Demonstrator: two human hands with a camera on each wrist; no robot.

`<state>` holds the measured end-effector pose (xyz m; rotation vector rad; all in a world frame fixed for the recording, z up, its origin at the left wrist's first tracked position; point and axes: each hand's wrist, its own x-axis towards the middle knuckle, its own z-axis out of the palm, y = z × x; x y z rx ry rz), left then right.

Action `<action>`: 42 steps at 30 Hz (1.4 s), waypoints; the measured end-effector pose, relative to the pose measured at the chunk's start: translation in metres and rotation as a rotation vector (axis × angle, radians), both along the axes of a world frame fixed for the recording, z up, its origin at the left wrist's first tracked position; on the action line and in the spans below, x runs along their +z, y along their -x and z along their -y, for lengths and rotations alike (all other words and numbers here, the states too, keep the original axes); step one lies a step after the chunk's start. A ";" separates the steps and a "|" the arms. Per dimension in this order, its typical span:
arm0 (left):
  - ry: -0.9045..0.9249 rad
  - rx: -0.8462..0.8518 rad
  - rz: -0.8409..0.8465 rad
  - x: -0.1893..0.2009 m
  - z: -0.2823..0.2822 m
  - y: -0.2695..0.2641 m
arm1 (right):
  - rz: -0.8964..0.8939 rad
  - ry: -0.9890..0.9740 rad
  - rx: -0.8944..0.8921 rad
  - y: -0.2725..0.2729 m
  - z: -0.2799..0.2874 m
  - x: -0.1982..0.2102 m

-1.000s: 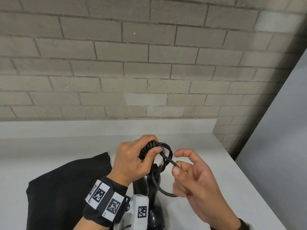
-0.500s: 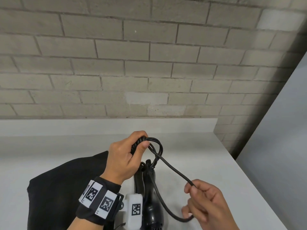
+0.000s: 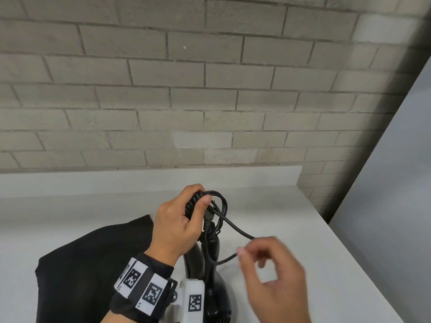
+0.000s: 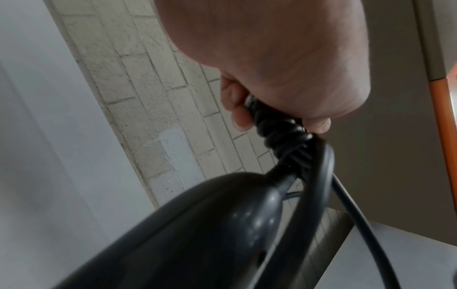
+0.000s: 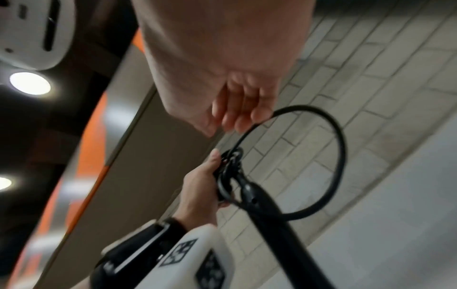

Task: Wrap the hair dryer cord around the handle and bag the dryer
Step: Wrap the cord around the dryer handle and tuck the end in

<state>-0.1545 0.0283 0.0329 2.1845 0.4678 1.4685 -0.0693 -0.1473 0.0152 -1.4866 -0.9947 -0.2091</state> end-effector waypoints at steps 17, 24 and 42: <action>0.101 0.001 0.013 -0.002 -0.005 0.013 | 0.224 0.326 0.520 -0.044 0.018 0.000; 0.104 -0.038 0.004 -0.002 -0.003 0.008 | 0.893 0.769 0.214 -0.102 0.038 -0.073; 0.026 -0.023 -0.076 0.005 0.013 0.006 | 0.190 0.188 0.069 -0.008 -0.013 -0.019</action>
